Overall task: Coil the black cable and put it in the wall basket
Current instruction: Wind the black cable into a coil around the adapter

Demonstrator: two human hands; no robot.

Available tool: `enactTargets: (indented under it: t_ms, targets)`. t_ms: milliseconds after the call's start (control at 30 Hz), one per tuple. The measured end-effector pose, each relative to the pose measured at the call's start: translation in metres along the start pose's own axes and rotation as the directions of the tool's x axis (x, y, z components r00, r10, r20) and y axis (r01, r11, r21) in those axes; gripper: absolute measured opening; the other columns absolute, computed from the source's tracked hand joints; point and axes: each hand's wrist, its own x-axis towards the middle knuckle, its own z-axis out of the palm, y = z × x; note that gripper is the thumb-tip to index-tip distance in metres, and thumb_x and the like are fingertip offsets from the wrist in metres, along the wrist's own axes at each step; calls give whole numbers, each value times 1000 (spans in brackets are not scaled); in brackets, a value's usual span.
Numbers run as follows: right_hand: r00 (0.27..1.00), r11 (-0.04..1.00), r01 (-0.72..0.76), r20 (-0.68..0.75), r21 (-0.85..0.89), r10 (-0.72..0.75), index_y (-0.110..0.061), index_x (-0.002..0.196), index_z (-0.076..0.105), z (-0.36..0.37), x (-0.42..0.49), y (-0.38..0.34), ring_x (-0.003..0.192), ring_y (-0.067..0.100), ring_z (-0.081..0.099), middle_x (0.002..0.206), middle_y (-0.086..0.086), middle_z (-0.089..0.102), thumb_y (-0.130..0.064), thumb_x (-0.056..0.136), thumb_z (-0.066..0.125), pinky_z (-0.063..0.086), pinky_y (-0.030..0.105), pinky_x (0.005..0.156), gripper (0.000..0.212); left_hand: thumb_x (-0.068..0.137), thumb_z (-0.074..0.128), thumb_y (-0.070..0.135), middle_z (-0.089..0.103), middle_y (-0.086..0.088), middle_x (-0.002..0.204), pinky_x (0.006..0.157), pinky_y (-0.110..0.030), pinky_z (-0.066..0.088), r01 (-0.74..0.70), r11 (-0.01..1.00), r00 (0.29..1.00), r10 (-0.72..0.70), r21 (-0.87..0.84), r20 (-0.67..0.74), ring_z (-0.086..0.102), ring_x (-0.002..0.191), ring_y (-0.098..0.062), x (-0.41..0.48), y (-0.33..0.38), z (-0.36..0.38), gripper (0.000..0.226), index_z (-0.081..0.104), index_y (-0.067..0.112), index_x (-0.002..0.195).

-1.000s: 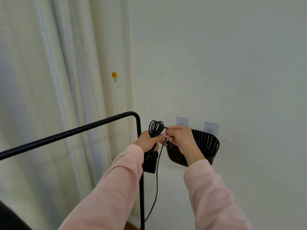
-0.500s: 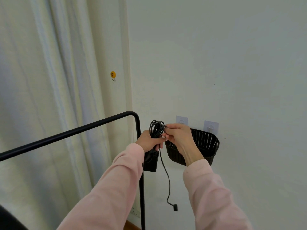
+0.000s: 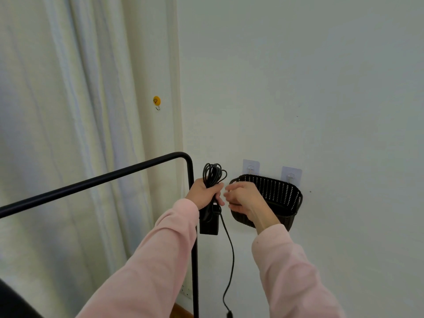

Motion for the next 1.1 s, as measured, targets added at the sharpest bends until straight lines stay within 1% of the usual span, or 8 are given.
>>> enactTargets:
  t_ms: [133,300,467,567,700,933,1000,1100]
  targets:
    - [975,950,-123,142,-287,169,-11,82,59,5,-5,15,73,15,61,77,6,62,8,83,53,50,27,65,20,89,55,13,47,-7,44,50,-23,49,-26,994,995,15,-107,-98,52,38,-14,3,4,0,42,42,9,49]
    - [960,897,-144,161,-419,229,-9,76,61,8,-4,24,72,16,63,77,9,66,4,80,61,50,28,68,13,87,56,9,34,-1,39,47,-27,41,-4,961,980,-52,-277,-194,35,31,-15,3,3,4,40,35,11,54]
    - [957,831,-177,106,-528,271,-4,99,67,-2,-2,38,76,13,64,82,4,69,-7,84,63,52,30,79,16,86,55,7,30,2,40,39,-21,33,-14,963,956,-65,-267,-287,27,30,-12,4,7,-1,38,33,15,56]
    - [966,826,-195,42,-528,255,-4,93,65,-4,-2,41,58,9,55,69,3,61,-12,84,66,46,20,60,13,85,56,7,30,5,38,38,-20,30,2,975,944,-76,-222,-322,26,32,-11,6,4,-4,38,34,17,55]
    - [992,751,-98,-3,-653,127,-6,64,56,-5,-1,34,47,9,46,58,2,55,-10,79,67,35,18,45,20,85,57,7,33,1,44,43,-23,29,22,990,953,-63,-140,-295,28,35,-13,4,2,-3,37,36,16,55]
    - [993,635,90,115,-767,-2,-7,53,58,-1,-5,10,52,9,47,51,-3,54,-10,76,70,47,27,66,26,87,55,15,44,-6,47,44,-20,39,-4,997,990,15,78,-141,41,33,-12,-6,6,3,33,42,13,57]
    - [987,647,146,153,-748,-45,0,66,68,2,-7,6,58,11,50,53,-3,55,-11,78,69,49,29,74,17,87,55,15,47,-5,48,45,-19,41,-1,997,995,9,83,-102,43,32,-10,-8,6,2,32,44,12,58]
    - [982,716,180,168,-674,-89,9,89,72,6,-8,1,57,8,50,56,-1,57,-9,81,66,46,25,70,21,87,56,16,52,-3,49,48,-22,43,12,995,998,-5,103,-66,46,35,-11,-8,5,3,30,48,12,58]
